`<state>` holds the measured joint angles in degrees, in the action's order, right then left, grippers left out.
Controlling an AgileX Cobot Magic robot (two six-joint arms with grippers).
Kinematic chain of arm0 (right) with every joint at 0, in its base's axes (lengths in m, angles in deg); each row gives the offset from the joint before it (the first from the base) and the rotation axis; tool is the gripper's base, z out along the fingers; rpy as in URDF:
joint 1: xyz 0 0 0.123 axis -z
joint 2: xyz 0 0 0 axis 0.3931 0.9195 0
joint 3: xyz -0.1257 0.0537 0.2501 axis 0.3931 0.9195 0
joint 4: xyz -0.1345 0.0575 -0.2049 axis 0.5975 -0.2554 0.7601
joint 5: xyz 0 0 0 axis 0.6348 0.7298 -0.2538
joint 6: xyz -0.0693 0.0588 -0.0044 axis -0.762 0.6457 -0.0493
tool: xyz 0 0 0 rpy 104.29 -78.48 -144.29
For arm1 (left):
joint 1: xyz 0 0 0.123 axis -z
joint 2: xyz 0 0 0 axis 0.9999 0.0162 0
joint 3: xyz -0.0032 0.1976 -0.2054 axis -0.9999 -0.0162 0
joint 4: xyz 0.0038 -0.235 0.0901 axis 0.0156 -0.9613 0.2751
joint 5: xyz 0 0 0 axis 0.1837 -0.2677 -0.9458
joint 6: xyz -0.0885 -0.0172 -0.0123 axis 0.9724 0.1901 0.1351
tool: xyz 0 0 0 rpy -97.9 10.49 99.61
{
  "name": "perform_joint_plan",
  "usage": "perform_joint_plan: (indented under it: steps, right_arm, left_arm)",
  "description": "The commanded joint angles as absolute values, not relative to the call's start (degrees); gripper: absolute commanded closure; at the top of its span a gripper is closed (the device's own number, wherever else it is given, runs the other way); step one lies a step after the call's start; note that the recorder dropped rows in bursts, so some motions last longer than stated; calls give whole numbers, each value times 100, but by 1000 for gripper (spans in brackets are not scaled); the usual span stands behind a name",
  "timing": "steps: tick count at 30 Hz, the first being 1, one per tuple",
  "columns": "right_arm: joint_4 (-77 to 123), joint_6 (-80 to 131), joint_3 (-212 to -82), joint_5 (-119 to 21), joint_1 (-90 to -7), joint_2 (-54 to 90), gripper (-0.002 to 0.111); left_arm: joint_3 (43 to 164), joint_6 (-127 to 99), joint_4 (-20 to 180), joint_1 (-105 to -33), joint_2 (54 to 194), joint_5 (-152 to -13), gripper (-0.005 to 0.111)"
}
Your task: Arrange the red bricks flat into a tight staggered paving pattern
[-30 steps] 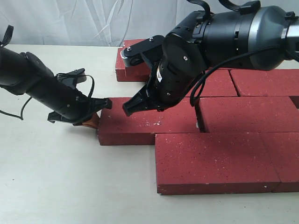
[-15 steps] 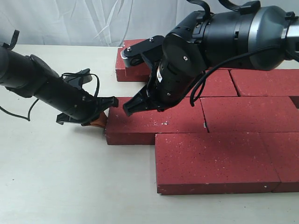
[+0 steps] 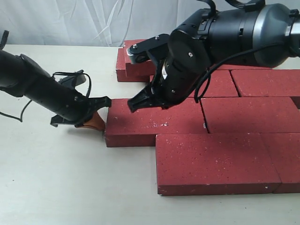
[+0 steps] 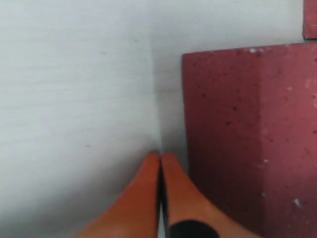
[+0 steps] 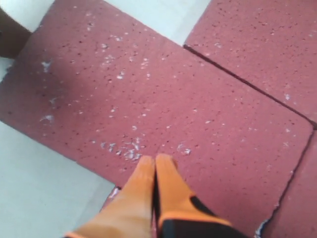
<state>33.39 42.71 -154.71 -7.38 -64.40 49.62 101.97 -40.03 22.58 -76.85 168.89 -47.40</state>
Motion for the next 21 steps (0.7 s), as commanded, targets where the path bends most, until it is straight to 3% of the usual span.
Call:
perform_joint_plan:
  steps: [1, 11, 17, 21]
  right_arm:
    - [3168, 4272, -15499, -794, -5858, 4903, 109]
    - [2901, 4239, -15499, -1107, -4560, 4903, 109]
    - [2789, 4068, -15512, -1574, -3817, 4903, 109]
    - [2342, 3699, -15692, -1743, -3436, 4981, 109]
  left_arm:
    - [10171, -3977, 2418, -8046, 16560, -4740, 107]
    - [10181, -3977, 2525, -8232, 16155, -5189, 107]
    - [10741, -3769, 2710, -8211, 16155, -4300, 107]
    - [11115, -3412, 3101, -8211, 16131, -4526, 107]
